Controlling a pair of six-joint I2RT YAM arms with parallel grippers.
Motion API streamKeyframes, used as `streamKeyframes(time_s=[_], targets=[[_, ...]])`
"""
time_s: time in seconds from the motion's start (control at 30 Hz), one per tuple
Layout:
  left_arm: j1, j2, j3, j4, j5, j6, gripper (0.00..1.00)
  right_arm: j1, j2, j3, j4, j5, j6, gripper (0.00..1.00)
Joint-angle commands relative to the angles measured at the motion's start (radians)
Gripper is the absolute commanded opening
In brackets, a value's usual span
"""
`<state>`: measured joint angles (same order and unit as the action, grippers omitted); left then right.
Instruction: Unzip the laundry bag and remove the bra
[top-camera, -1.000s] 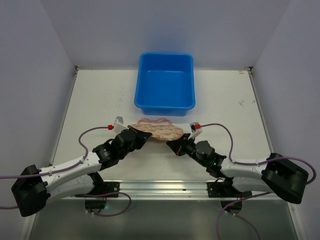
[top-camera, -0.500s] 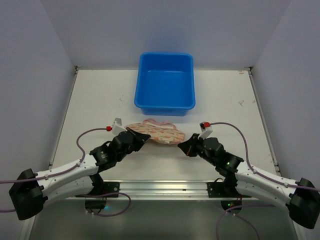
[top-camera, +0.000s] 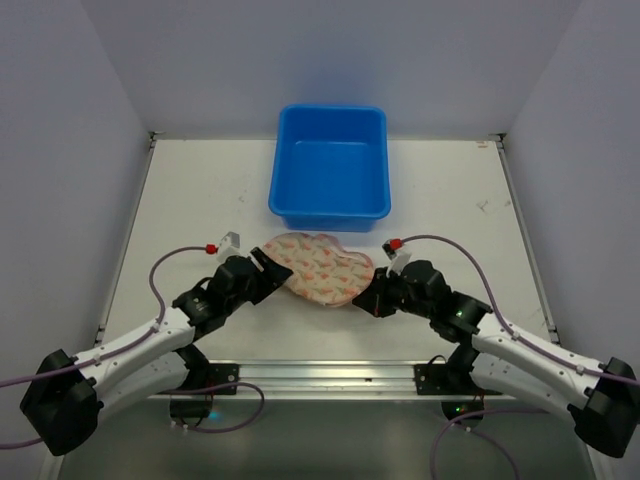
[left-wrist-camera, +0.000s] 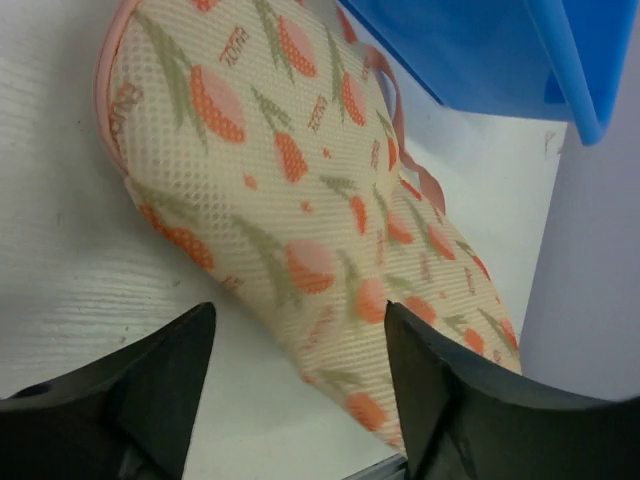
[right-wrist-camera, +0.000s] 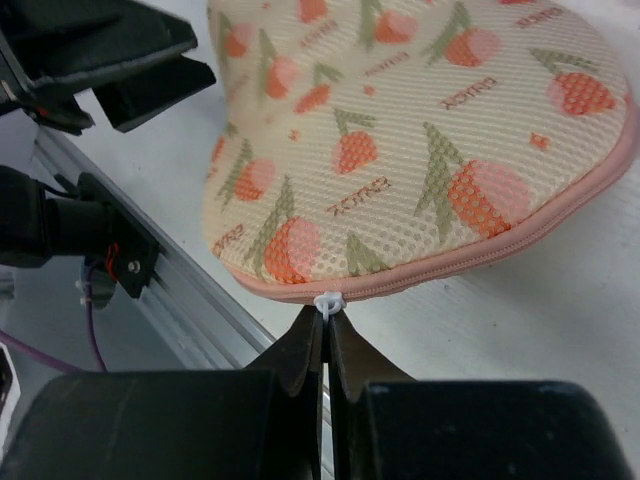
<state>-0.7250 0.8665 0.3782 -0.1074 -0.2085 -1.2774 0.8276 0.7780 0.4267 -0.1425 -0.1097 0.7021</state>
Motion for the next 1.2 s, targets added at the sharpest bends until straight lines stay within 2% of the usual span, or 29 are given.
streamKeyframes(time_s=[0.0,0.07,0.13,0.47,0.87,0.93,1.03,1.13,1.17], targets=[[0.021,0.04,0.067,-0.038,0.09,0.16,0.77,0.033,0.069,0.076,-0.029,-0.07,-0.049,0.0],[0.021,0.04,0.071,-0.026,0.129,0.165,0.88,0.059,0.137,0.113,0.018,-0.085,-0.036,0.0],[0.019,0.02,0.073,-0.023,0.164,0.164,0.93,0.074,0.177,0.133,0.05,-0.114,-0.015,0.0],[-0.08,0.002,0.084,-0.028,0.204,0.127,0.95,0.14,0.346,0.293,0.066,-0.084,0.01,0.0],[-0.105,-0.009,0.1,-0.026,0.204,0.095,0.93,0.153,0.425,0.314,0.101,-0.059,0.028,0.0],[-0.105,-0.038,0.128,-0.075,0.202,0.107,0.96,0.153,0.426,0.308,0.09,-0.03,0.027,0.0],[-0.105,-0.083,0.172,-0.153,0.143,0.177,1.0,0.153,0.428,0.297,0.086,-0.008,0.023,0.0],[-0.106,-0.066,0.24,-0.238,0.113,0.347,1.0,0.153,0.437,0.303,0.069,-0.013,0.014,0.0],[-0.105,-0.057,0.254,-0.25,0.119,0.45,1.0,0.153,0.437,0.307,0.061,-0.013,0.004,0.0]])
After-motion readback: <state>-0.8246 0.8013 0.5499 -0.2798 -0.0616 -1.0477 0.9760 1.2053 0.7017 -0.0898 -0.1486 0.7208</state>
